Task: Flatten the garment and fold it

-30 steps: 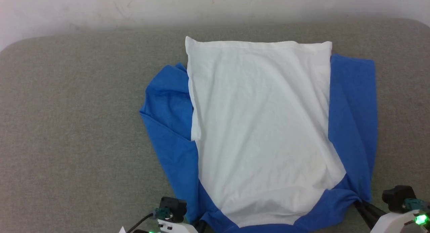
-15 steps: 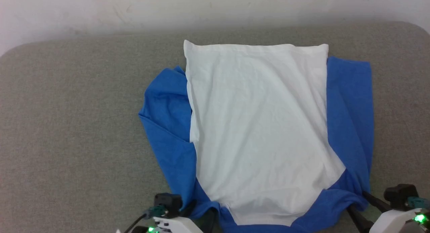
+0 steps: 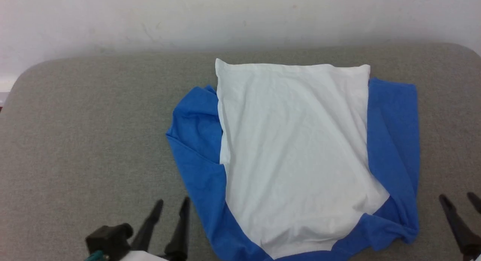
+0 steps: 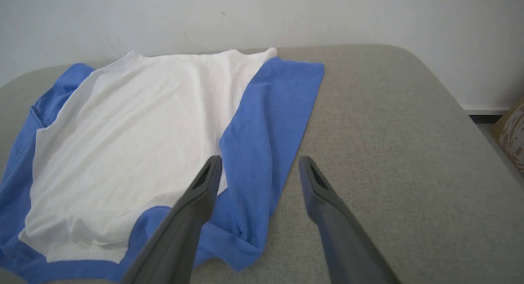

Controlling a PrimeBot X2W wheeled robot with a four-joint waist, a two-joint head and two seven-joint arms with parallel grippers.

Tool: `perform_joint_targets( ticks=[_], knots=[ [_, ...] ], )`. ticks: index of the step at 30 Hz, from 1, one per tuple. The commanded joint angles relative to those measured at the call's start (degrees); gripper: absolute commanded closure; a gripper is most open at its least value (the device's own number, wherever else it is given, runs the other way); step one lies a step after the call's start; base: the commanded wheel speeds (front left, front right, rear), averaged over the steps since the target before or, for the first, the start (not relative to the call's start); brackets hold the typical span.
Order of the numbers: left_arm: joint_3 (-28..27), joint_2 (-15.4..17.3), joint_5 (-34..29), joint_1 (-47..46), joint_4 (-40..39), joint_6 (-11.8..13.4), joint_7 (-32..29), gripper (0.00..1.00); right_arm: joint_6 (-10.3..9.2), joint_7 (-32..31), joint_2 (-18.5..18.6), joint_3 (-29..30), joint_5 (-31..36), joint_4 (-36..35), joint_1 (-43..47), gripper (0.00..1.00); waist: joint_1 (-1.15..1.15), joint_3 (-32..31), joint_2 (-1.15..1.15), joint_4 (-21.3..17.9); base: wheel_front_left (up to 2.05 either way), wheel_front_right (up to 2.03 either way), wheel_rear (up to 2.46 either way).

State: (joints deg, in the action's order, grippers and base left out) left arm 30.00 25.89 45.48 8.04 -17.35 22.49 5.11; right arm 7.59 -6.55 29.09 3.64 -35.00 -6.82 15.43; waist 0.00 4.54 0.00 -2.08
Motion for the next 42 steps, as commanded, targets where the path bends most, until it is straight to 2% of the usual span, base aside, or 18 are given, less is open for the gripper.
perform_joint_targets(
  ticks=[1,6,9,10,13,16,21,23,25,30,35,38,42],
  knots=[
    [-0.8,0.2,-1.3,0.1,-1.1,0.8,1.6,0.00,-0.10,0.0,-1.9,1.5,1.2,-1.8,0.6,0.00,0.00,-0.4,0.00,0.4,0.00,0.00,0.00],
    [-2.2,-0.7,-8.0,-1.0,-2.6,2.8,8.0,0.00,-0.10,2.8,-11.5,9.1,10.0,-9.3,0.6,0.00,0.00,-0.7,0.00,0.6,0.00,0.00,0.00],
    [-2.4,-2.2,-13.1,-1.8,-1.6,3.8,9.4,0.00,-0.10,6.2,-17.2,10.8,15.0,-12.2,-0.2,0.00,0.00,-0.7,0.00,0.6,0.00,0.00,0.00],
    [-2.6,-4.0,-16.2,-2.0,-0.8,4.2,9.7,0.00,-0.10,8.3,-19.9,10.9,17.8,-12.9,-0.3,0.00,0.00,-0.7,0.00,0.6,0.00,0.00,0.00],
    [-3.1,-6.8,-20.2,-1.8,0.2,3.8,9.8,0.00,-0.10,10.9,-23.0,10.4,20.8,-12.5,-0.1,0.00,0.00,-0.8,0.00,0.7,0.00,0.00,0.00],
    [-3.8,-9.1,-22.3,-0.7,2.4,2.4,9.9,0.00,-0.10,11.8,-24.7,9.2,21.6,-11.6,0.3,0.00,0.00,-0.6,0.00,0.6,0.00,0.00,0.00],
    [-6.0,-10.9,-23.1,-1.5,4.1,-0.8,9.9,0.00,-0.10,12.2,-25.5,8.8,21.8,-11.6,0.0,0.00,0.00,0.7,0.00,0.7,0.00,0.00,0.00],
    [-6.2,-9.4,-23.7,-4.3,4.8,-2.6,9.4,0.00,-0.10,12.0,-25.6,8.9,21.9,-12.0,-0.7,0.00,0.00,1.7,0.00,0.8,0.00,0.00,0.00],
    [-6.4,-7.4,-24.0,-8.9,4.7,-4.3,6.3,0.00,-0.10,11.6,-25.1,8.5,21.7,-12.4,-1.8,0.00,0.00,2.9,0.00,0.7,0.00,0.00,0.00],
    [-6.4,-4.1,-23.8,-24.8,2.8,-8.4,-7.2,0.00,-0.10,10.9,-22.9,8.0,20.0,-13.3,-4.8,0.00,0.00,7.3,0.00,0.9,0.00,0.00,0.00],
    [-5.7,-2.1,-22.8,-42.4,6.3,-12.7,-21.9,0.00,-0.10,10.6,-20.4,7.0,17.0,-13.6,-7.7,0.00,0.00,13.3,0.00,0.6,0.00,0.00,0.00],
    [-4.5,-2.2,-22.9,-52.0,10.1,-14.8,-28.9,0.00,-0.10,11.0,-19.0,6.9,15.1,-13.4,-9.0,0.00,0.00,17.3,0.00,0.4,0.00,0.00,0.00],
    [-3.4,-4.1,-22.1,-61.4,16.1,-16.1,-36.2,0.00,-0.10,11.8,-16.9,7.0,13.0,-12.7,-10.2,0.00,0.00,22.1,0.00,0.3,0.00,0.00,0.00]
  ],
)
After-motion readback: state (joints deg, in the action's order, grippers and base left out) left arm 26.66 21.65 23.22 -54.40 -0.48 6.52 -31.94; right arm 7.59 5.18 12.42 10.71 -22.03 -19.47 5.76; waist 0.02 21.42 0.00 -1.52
